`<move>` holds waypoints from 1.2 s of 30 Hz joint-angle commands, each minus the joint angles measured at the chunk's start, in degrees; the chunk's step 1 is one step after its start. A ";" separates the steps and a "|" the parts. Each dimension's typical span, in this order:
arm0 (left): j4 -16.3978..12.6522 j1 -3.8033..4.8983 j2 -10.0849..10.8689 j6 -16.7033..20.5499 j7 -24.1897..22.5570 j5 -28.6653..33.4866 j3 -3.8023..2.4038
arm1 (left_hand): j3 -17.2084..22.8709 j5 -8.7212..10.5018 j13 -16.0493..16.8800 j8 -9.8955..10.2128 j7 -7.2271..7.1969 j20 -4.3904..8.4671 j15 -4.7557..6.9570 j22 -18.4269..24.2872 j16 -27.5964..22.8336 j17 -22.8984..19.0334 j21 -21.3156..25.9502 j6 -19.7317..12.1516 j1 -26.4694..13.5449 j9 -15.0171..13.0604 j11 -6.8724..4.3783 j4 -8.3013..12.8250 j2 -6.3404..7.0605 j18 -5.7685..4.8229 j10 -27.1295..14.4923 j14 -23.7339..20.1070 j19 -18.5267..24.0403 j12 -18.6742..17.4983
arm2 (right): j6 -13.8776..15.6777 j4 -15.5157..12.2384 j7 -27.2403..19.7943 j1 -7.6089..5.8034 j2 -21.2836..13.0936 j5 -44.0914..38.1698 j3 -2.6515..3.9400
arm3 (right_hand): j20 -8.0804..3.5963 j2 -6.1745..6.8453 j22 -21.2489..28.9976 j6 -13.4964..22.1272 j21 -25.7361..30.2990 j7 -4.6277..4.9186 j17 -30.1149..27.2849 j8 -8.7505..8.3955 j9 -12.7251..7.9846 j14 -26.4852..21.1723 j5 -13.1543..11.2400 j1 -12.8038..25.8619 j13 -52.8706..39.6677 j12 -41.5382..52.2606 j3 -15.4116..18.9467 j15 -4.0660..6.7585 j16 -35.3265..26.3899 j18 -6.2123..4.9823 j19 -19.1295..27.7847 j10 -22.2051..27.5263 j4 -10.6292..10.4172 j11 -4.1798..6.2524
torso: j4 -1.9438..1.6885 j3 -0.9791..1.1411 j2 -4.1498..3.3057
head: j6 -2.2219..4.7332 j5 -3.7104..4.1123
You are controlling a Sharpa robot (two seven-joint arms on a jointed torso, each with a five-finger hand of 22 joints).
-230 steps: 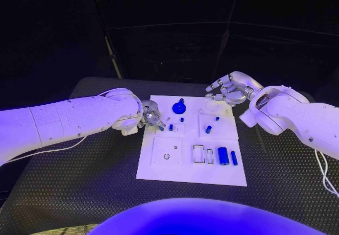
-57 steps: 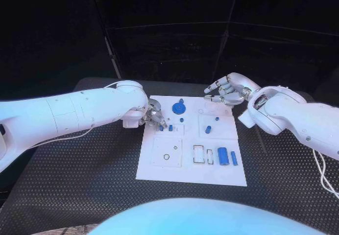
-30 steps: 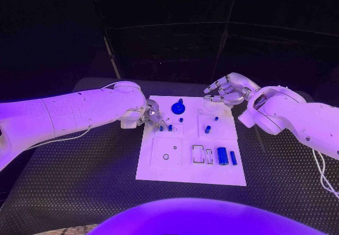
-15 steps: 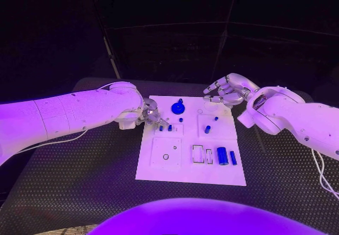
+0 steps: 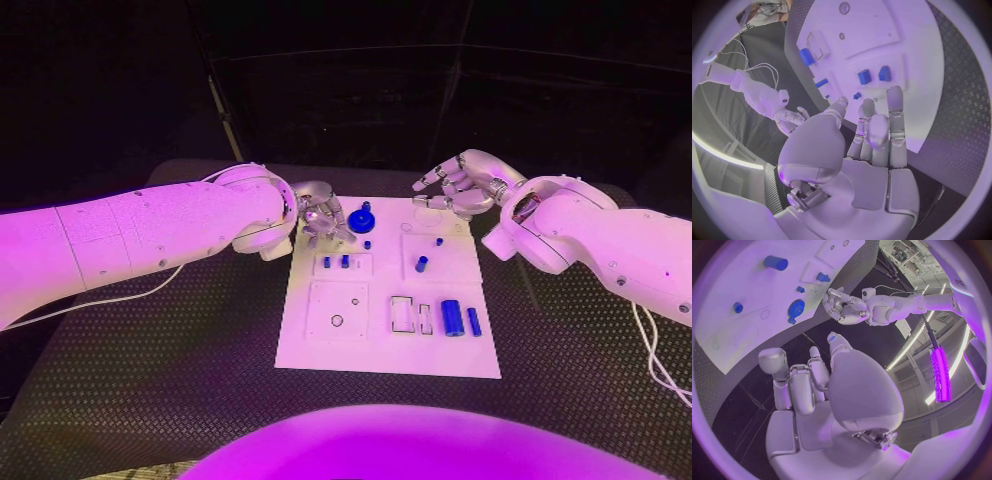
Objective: Assemble the parts on the task board
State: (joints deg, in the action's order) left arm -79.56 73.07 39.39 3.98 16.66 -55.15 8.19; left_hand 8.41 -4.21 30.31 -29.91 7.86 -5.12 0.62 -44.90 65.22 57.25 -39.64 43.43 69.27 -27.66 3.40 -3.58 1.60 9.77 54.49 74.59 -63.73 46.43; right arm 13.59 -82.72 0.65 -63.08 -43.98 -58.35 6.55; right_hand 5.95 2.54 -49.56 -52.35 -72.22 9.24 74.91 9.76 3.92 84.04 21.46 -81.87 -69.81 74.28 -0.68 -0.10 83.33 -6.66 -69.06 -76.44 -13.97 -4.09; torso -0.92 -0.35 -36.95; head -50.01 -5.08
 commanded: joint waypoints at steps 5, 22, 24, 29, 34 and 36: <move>1.16 -0.70 -1.46 12.87 -20.92 -1.43 0.29 | 4.50 -0.16 -11.48 7.15 2.71 -2.10 -2.34 4.72 -11.23 -12.59 6.19 0.97 8.21 8.35 2.66 3.35 0.60 0.79 -3.51 -5.45 0.38 -13.48 | 0.15 -0.04 -0.51 -0.09 -0.09 0.30 0.02 | -0.05 -0.27 0.50 0.07 0.54 -0.13 1.47 0.24 -0.06 2.96 0.18 0.40 0.38 -0.49 -0.02 0.40 -0.41 -0.87 0.65 0.75 -0.40 0.02 | 0.07 0.00 -0.03 | 0.01 0.48; 6.45 -2.34 -5.55 6.18 -20.47 -19.73 2.88 | 7.89 -0.18 -23.24 15.42 1.16 -1.18 -1.27 -2.15 8.55 5.68 -3.75 6.07 9.29 18.09 2.34 6.79 4.19 -0.44 -3.28 8.82 -11.28 -22.86 | 0.44 -0.01 -0.79 -0.06 0.20 0.30 0.02 | -0.05 -0.30 0.57 0.10 0.60 -0.13 1.36 0.24 -0.06 2.92 0.21 0.31 0.47 -0.59 -0.07 0.41 -0.49 -0.88 0.70 0.86 -0.35 0.03 | 0.14 -0.02 -0.03 | 0.01 0.53; 7.18 -2.50 -6.00 5.39 -20.09 -20.85 3.06 | 7.82 -0.15 -23.64 15.65 1.15 -1.16 -1.25 -3.68 9.14 6.15 -5.49 6.43 9.07 18.41 2.32 6.77 4.16 -0.72 -3.26 9.17 -12.08 -23.03 | 0.58 0.05 -0.84 -0.05 0.25 0.30 0.02 | -0.05 -0.30 0.67 0.10 0.65 -0.13 1.31 0.24 -0.06 2.91 0.22 0.29 0.49 -0.61 -0.08 0.41 -0.52 -0.90 0.75 0.87 -0.34 0.03 | 0.14 -0.03 -0.06 | 0.01 0.57; 8.93 -2.88 -7.20 4.26 -19.36 -22.51 3.24 | 7.87 -0.08 -24.26 16.05 0.94 -1.02 -1.08 -5.77 9.41 5.88 -7.86 7.01 8.98 18.95 2.15 6.84 3.98 -1.07 -2.97 9.50 -13.21 -23.18 | 0.83 0.20 -0.90 -0.04 0.31 0.30 0.02 | -0.05 -0.30 0.72 0.10 0.68 -0.13 1.29 0.24 -0.06 2.90 0.22 0.29 0.50 -0.62 -0.08 0.41 -0.54 -0.91 0.78 0.88 -0.34 0.03 | 0.06 -0.01 -0.05 | 0.01 0.74; 10.40 -3.19 -8.17 3.62 -18.62 -23.83 3.28 | 8.22 -0.11 -24.69 16.34 0.80 -0.94 -0.96 -7.09 9.59 5.75 -9.36 7.45 9.14 19.32 2.06 6.97 3.61 -1.33 -2.58 9.78 -13.93 -23.27 | 0.89 0.25 -0.91 -0.03 0.39 0.30 0.02 | -0.05 -0.30 0.72 0.10 0.68 -0.13 1.29 0.24 -0.06 2.90 0.22 0.29 0.50 -0.62 -0.08 0.41 -0.54 -0.91 0.78 0.88 -0.34 0.03 | 0.21 0.00 -0.08 | 0.01 0.68; 10.87 -3.26 -8.48 3.49 -18.46 -24.04 3.28 | 8.31 -0.10 -24.79 16.38 0.78 -0.91 -0.95 -7.32 9.62 5.70 -9.61 7.61 9.15 19.40 2.04 6.98 3.53 -1.36 -2.43 9.84 -14.05 -23.28 | 0.89 0.25 -0.91 -0.03 0.39 0.30 0.02 | -0.05 -0.30 0.72 0.10 0.68 -0.13 1.29 0.24 -0.06 2.90 0.22 0.29 0.50 -0.62 -0.08 0.41 -0.54 -0.91 0.78 0.88 -0.34 0.03 | 0.16 0.01 -0.05 | 0.01 0.75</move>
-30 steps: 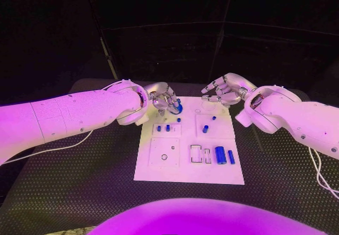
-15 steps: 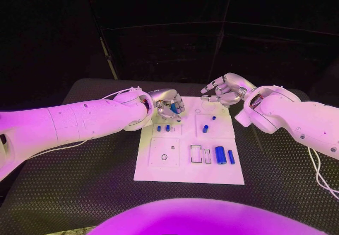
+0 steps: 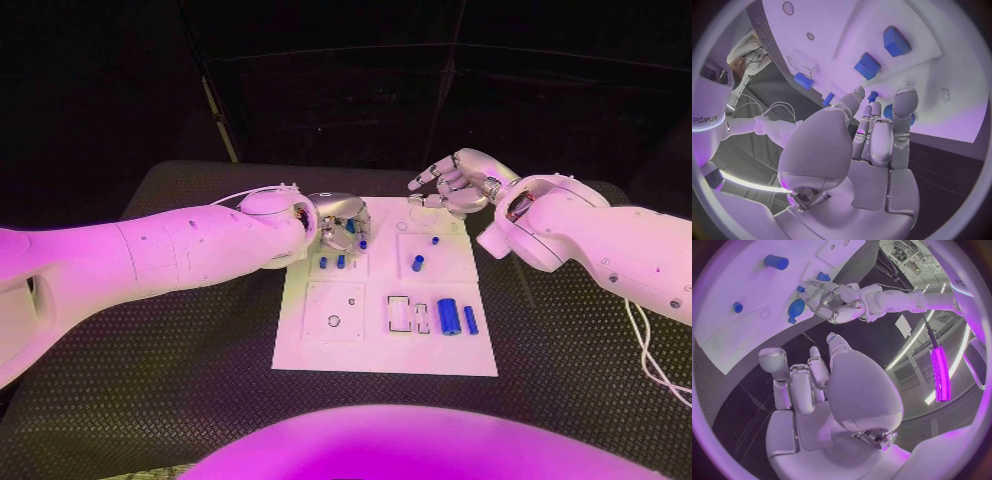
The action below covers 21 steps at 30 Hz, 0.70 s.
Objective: Assemble the parts on the task board
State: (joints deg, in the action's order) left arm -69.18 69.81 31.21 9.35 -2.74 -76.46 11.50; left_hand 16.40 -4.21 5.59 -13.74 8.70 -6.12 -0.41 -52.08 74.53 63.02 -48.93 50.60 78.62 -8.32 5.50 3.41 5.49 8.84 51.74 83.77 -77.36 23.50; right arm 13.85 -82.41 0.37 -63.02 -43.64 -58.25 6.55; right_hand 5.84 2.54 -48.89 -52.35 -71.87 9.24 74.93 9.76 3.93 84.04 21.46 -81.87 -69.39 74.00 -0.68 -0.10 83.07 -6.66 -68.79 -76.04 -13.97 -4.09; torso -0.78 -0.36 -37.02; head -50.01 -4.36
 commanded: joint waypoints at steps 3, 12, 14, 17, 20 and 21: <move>1.07 -0.10 -0.74 -1.84 1.06 -2.90 -0.03 | 0.66 -0.13 -0.35 0.36 -0.10 0.14 0.12 -0.64 0.39 -0.16 -0.87 0.80 -0.11 0.27 -0.07 0.02 -0.67 -0.53 0.63 0.79 -0.68 -0.43 | 0.64 -0.07 -0.63 -0.09 0.05 0.20 0.03 | 0.06 -0.30 0.05 0.10 0.32 -0.13 1.26 0.24 -0.07 2.90 0.22 0.29 0.08 -0.34 -0.08 0.41 -0.28 -0.91 0.50 0.48 -0.34 0.03 | -0.04 0.05 0.05 | 0.01 0.07; 2.26 -0.22 -2.05 -1.35 0.98 -3.06 -0.06 | 1.62 -0.15 -1.04 0.77 -0.04 0.18 0.12 -2.22 0.54 -0.35 -2.56 1.47 -0.02 0.78 -0.04 0.01 -1.35 -0.84 1.27 1.02 -1.28 -0.78 | 0.60 -0.09 -0.58 -0.09 0.09 0.20 0.03 | 0.06 -0.30 0.05 0.10 0.32 -0.13 1.26 0.24 -0.07 2.90 0.22 0.29 0.08 -0.34 -0.08 0.41 -0.28 -0.91 0.50 0.48 -0.34 0.03 | 0.03 0.03 0.01 | 0.01 0.08; 2.38 -0.22 -2.20 -1.36 1.04 -3.06 -0.07 | 1.67 -0.15 -1.09 0.81 -0.03 0.18 0.12 -2.45 0.55 -0.37 -2.81 1.48 -0.02 0.81 -0.04 0.02 -1.37 -0.89 1.29 1.04 -1.37 -0.81 | 0.59 -0.11 -0.55 -0.09 0.07 0.19 0.03 | 0.06 -0.32 0.01 0.12 0.33 -0.13 1.32 0.24 -0.07 2.91 0.25 0.20 -0.04 -0.26 -0.13 0.41 -0.27 -0.90 0.48 0.41 -0.29 0.04 | 0.03 0.03 -0.01 | 0.01 0.15; 2.59 -0.23 -2.43 -1.46 1.23 -3.07 -0.07 | 1.78 -0.13 -1.25 1.00 0.05 0.18 0.10 -2.86 0.47 -0.60 -3.24 1.46 -0.17 0.96 0.00 -0.04 -1.36 -0.97 1.35 1.03 -1.51 -0.94 | 0.54 -0.11 -0.52 -0.09 0.09 0.19 0.03 | 0.06 -0.32 0.01 0.12 0.33 -0.13 1.32 0.24 -0.07 2.91 0.25 0.20 -0.04 -0.26 -0.13 0.41 -0.27 -0.90 0.48 0.41 -0.29 0.04 | -0.02 0.02 0.04 | 0.01 0.22; 2.90 -0.23 -2.78 -1.76 1.41 -3.07 -0.08 | 1.86 -0.12 -1.32 1.09 0.07 0.18 0.10 -3.25 0.46 -0.68 -3.67 1.46 -0.24 1.04 0.00 -0.09 -1.39 -1.05 1.40 1.04 -1.65 -0.98 | 0.48 -0.10 -0.50 -0.09 0.14 0.19 0.03 | 0.06 -0.32 0.01 0.12 0.33 -0.13 1.32 0.24 -0.07 2.91 0.25 0.20 -0.04 -0.26 -0.13 0.41 -0.27 -0.90 0.48 0.41 -0.29 0.04 | -0.12 0.01 0.02 | 0.01 0.23; 2.99 -0.23 -2.90 -1.90 1.48 -3.07 -0.09 | 1.88 -0.13 -1.34 1.11 0.06 0.18 0.10 -3.32 0.45 -0.72 -3.74 1.46 -0.26 1.06 0.00 -0.10 -1.41 -1.06 1.43 1.04 -1.67 -0.99 | 0.46 -0.09 -0.49 -0.09 0.16 0.19 0.03 | 0.06 -0.32 0.01 0.12 0.33 -0.13 1.32 0.24 -0.07 2.91 0.25 0.20 -0.04 -0.26 -0.13 0.41 -0.27 -0.90 0.48 0.41 -0.29 0.04 | -0.12 0.01 0.01 | 0.01 0.22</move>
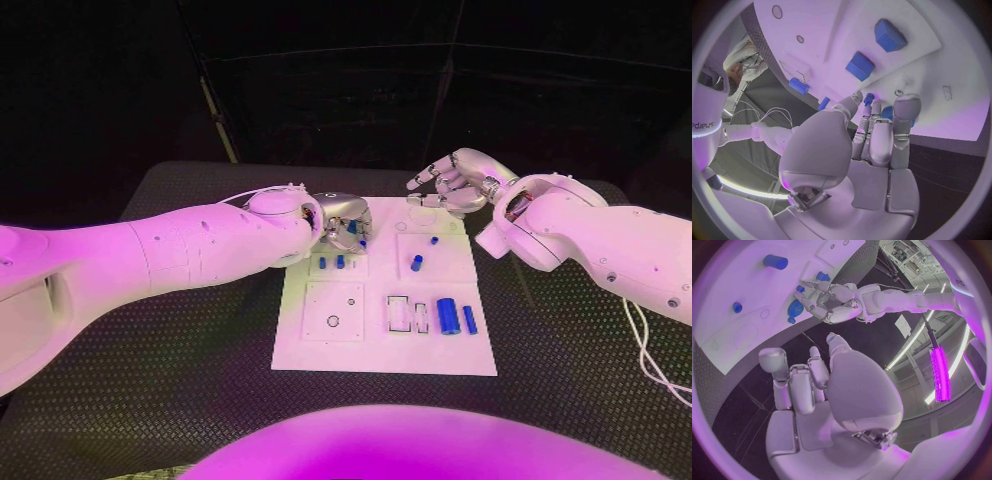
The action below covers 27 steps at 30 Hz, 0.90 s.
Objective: Assemble the parts on the task board
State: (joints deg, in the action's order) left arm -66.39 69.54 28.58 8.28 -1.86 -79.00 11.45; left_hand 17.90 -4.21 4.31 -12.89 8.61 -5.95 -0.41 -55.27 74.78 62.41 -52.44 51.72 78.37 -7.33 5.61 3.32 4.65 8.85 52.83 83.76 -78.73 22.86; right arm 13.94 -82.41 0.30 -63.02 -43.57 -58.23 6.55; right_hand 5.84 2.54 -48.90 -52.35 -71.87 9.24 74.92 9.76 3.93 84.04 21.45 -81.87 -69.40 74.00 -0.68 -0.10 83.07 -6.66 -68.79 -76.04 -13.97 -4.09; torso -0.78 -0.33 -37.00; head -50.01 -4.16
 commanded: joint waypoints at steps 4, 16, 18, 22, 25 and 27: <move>0.68 0.03 -0.71 -1.40 0.94 -0.53 -0.05 | 0.71 -0.14 -0.20 0.47 0.05 0.04 0.16 -1.02 0.20 -0.26 -1.18 0.43 -0.09 0.27 -0.22 -0.10 -0.78 -1.23 0.82 1.08 -0.59 -0.33 | 0.27 -0.07 -0.40 -0.09 0.19 0.17 0.03 | 0.06 -0.32 0.02 0.12 0.33 -0.12 1.34 0.24 -0.07 2.91 0.25 0.20 -0.03 -0.27 -0.13 0.41 -0.27 -0.90 0.48 0.41 -0.29 0.04 | -0.07 0.00 0.02 | 0.01 -0.04; 2.25 0.04 -1.41 -3.62 2.17 -0.88 -0.07 | 3.59 -0.18 -0.43 0.85 -0.04 0.40 0.52 -3.92 0.20 -0.99 -4.16 2.12 1.18 0.92 -0.60 0.90 -1.43 -1.73 2.94 1.04 -1.18 -0.19 | 0.13 -0.09 -0.33 -0.10 0.16 0.17 0.03 | 0.06 -0.34 0.01 0.10 0.34 -0.13 1.38 0.26 -0.06 2.92 0.26 0.17 -0.14 -0.18 -0.15 0.42 -0.26 -0.90 0.48 0.33 -0.27 0.04 | -0.09 -0.02 0.03 | 0.01 0.09; 2.35 0.04 -1.42 -3.84 2.33 -1.13 -0.07 | 3.83 -0.16 -0.49 0.92 -0.02 0.40 0.48 -4.13 0.20 -1.08 -4.35 2.24 1.16 1.01 -0.54 0.98 -1.32 -1.77 2.75 1.02 -1.17 -0.36 | 0.11 -0.09 -0.32 -0.10 0.14 0.17 0.03 | 0.06 -0.34 0.01 0.10 0.34 -0.13 1.38 0.26 -0.06 2.92 0.26 0.17 -0.14 -0.18 -0.15 0.42 -0.26 -0.90 0.48 0.33 -0.27 0.04 | -0.13 -0.03 0.02 | 0.01 0.05; 2.35 0.04 -1.37 -4.04 2.53 -1.38 -0.07 | 4.31 -0.13 -0.58 1.12 0.01 0.31 0.34 -4.47 0.22 -1.25 -4.64 2.41 0.96 1.21 -0.36 1.08 -1.08 -1.85 2.12 0.97 -1.08 -0.84 | 0.11 -0.13 -0.31 -0.10 0.12 0.17 0.03 | 0.06 -0.35 0.01 0.08 0.35 -0.13 1.41 0.27 -0.06 2.92 0.27 0.16 -0.20 -0.14 -0.16 0.42 -0.25 -0.90 0.47 0.28 -0.27 0.04 | -0.13 0.00 -0.02 | 0.01 0.10; 2.28 0.04 -1.28 -4.21 2.54 -1.44 -0.07 | 4.70 -0.13 -0.53 1.09 -0.03 0.25 0.30 -4.73 0.30 -1.26 -4.86 2.81 0.82 1.27 -0.37 1.01 -1.26 -1.89 2.21 0.96 -1.03 -0.86 | 0.13 -0.16 -0.31 -0.10 0.10 0.17 0.03 | 0.06 -0.37 0.01 0.06 0.36 -0.13 1.42 0.29 -0.05 2.93 0.27 0.15 -0.25 -0.10 -0.17 0.42 -0.25 -0.90 0.47 0.24 -0.26 0.05 | -0.09 -0.04 0.01 | 0.01 0.15; 2.24 0.04 -1.22 -4.14 2.40 -1.47 -0.07 | 5.08 -0.10 -0.38 0.81 -0.19 0.26 0.41 -5.02 0.40 -1.26 -5.11 3.72 0.78 1.23 -0.56 1.01 -1.44 -1.90 3.02 0.96 -0.98 -0.54 | 0.14 -0.17 -0.31 -0.10 0.08 0.17 0.03 | 0.06 -0.37 0.01 0.06 0.36 -0.13 1.42 0.29 -0.05 2.93 0.27 0.15 -0.25 -0.10 -0.17 0.42 -0.25 -0.90 0.47 0.24 -0.26 0.05 | -0.09 -0.04 0.04 | 0.01 0.11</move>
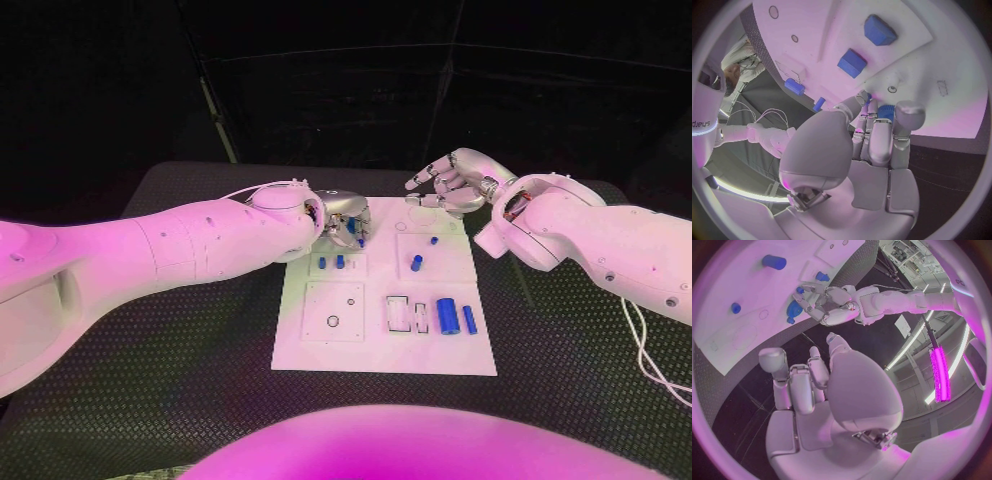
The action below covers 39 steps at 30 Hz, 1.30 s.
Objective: Assemble the parts on the task board
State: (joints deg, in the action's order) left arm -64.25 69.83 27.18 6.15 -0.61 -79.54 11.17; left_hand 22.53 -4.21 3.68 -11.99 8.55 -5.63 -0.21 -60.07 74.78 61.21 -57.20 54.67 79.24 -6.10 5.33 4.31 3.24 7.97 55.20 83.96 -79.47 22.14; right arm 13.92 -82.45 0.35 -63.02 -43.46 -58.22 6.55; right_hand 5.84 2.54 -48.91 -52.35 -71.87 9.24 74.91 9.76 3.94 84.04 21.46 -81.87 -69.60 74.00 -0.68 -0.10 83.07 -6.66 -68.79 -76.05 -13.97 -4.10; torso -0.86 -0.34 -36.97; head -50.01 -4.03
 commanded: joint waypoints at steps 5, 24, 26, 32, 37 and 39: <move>-0.08 -0.24 0.40 -0.03 -0.09 -0.94 0.22 | 1.17 -0.05 0.52 -0.84 -0.69 0.22 0.69 -1.28 0.58 -0.20 -1.36 3.27 -0.60 -0.15 -0.95 -0.31 -0.61 -1.11 3.08 0.76 -0.32 0.84 | 0.20 -0.14 -0.37 -0.10 -0.05 0.16 0.03 | 0.06 -0.37 0.02 0.06 0.36 -0.13 1.44 0.29 -0.06 2.93 0.27 0.15 -0.05 -0.10 -0.17 0.42 -0.25 -0.90 0.47 0.24 -0.26 0.05 | -0.06 -0.02 0.00 | 0.01 0.04; -2.52 -0.23 2.13 6.75 -2.67 2.25 0.11 | 2.72 -0.09 0.54 -0.34 -0.41 0.73 1.02 -3.23 0.91 -0.54 -3.14 5.28 -0.83 0.12 -1.21 -0.18 -1.08 -1.46 5.78 0.84 -0.52 -0.33 | 0.38 -0.17 -0.46 -0.10 -0.16 0.16 0.03 | 0.05 -0.38 0.02 0.02 0.37 -0.14 1.41 0.31 -0.05 2.92 0.27 0.15 -0.08 -0.07 -0.18 0.42 -0.26 -0.90 0.47 0.21 -0.26 0.05 | -0.14 0.00 0.08 | 0.01 0.20; -3.08 -0.20 2.57 7.21 -2.79 2.70 0.06 | 2.87 -0.08 0.48 -0.04 -0.25 0.66 0.90 -3.28 0.94 -0.57 -3.17 5.05 -0.97 0.25 -1.07 -0.21 -0.98 -1.47 5.64 0.85 -0.49 -0.65 | 0.40 -0.16 -0.46 -0.10 -0.17 0.16 0.03 | 0.05 -0.38 0.02 0.02 0.37 -0.14 1.41 0.31 -0.05 2.92 0.27 0.15 -0.08 -0.07 -0.18 0.42 -0.26 -0.90 0.47 0.21 -0.26 0.05 | -0.17 0.03 0.09 | 0.01 0.16; -4.87 -0.09 4.03 8.31 -2.96 3.50 -0.31 | 3.03 -0.08 0.44 0.22 -0.12 0.58 0.79 -3.30 0.93 -0.69 -3.14 4.90 -1.11 0.36 -0.94 -0.23 -0.85 -1.47 5.54 0.84 -0.44 -0.95 | 0.40 -0.11 -0.46 -0.10 -0.19 0.16 0.03 | 0.05 -0.38 0.02 0.02 0.37 -0.14 1.41 0.31 -0.05 2.92 0.27 0.15 -0.08 -0.07 -0.18 0.42 -0.26 -0.90 0.47 0.21 -0.26 0.05 | -0.20 0.00 0.09 | 0.01 0.04; -6.12 -0.02 5.35 8.50 -2.77 3.85 -0.44 | 3.06 -0.08 0.44 0.26 -0.09 0.56 0.76 -3.31 0.91 -0.78 -3.15 4.93 -1.21 0.38 -0.91 -0.29 -0.86 -1.47 5.57 0.83 -0.43 -1.01 | 0.34 -0.10 -0.45 -0.10 -0.16 0.16 0.03 | 0.05 -0.40 0.02 -0.06 0.38 -0.15 1.36 0.37 -0.03 2.91 0.27 0.16 -0.05 -0.09 -0.19 0.43 -0.31 -0.89 0.46 0.21 -0.27 0.06 | -0.04 0.05 0.02 | 0.01 -0.15; -6.98 0.00 6.31 8.52 -2.62 4.03 -0.51 | 3.06 -0.08 0.44 0.26 -0.09 0.56 0.76 -3.31 0.91 -0.78 -3.15 4.93 -1.21 0.38 -0.91 -0.29 -0.86 -1.47 5.57 0.83 -0.43 -1.01 | 0.33 -0.09 -0.46 -0.10 -0.20 0.16 0.03 | 0.05 -0.40 0.02 -0.06 0.38 -0.15 1.36 0.37 -0.03 2.91 0.27 0.16 -0.05 -0.09 -0.19 0.43 -0.31 -0.89 0.46 0.21 -0.27 0.06 | -0.09 0.00 0.04 | 0.01 -0.01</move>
State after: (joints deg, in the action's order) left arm -70.76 69.73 33.10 13.35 -2.68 -76.65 10.74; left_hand 25.32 -4.16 4.20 -11.98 7.99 -5.21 0.63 -63.30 75.45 60.48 -60.20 59.69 78.21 -5.70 4.00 4.11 2.40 7.11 60.82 83.96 -79.90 21.34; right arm 13.94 -82.43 0.32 -63.02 -43.63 -58.21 6.55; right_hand 5.84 2.54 -48.91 -52.35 -71.87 9.24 74.90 9.76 3.94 84.04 21.46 -81.87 -69.60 74.01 -0.68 -0.10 83.07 -6.66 -68.79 -76.05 -13.97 -4.09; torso -0.99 -0.30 -36.91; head -50.01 -4.11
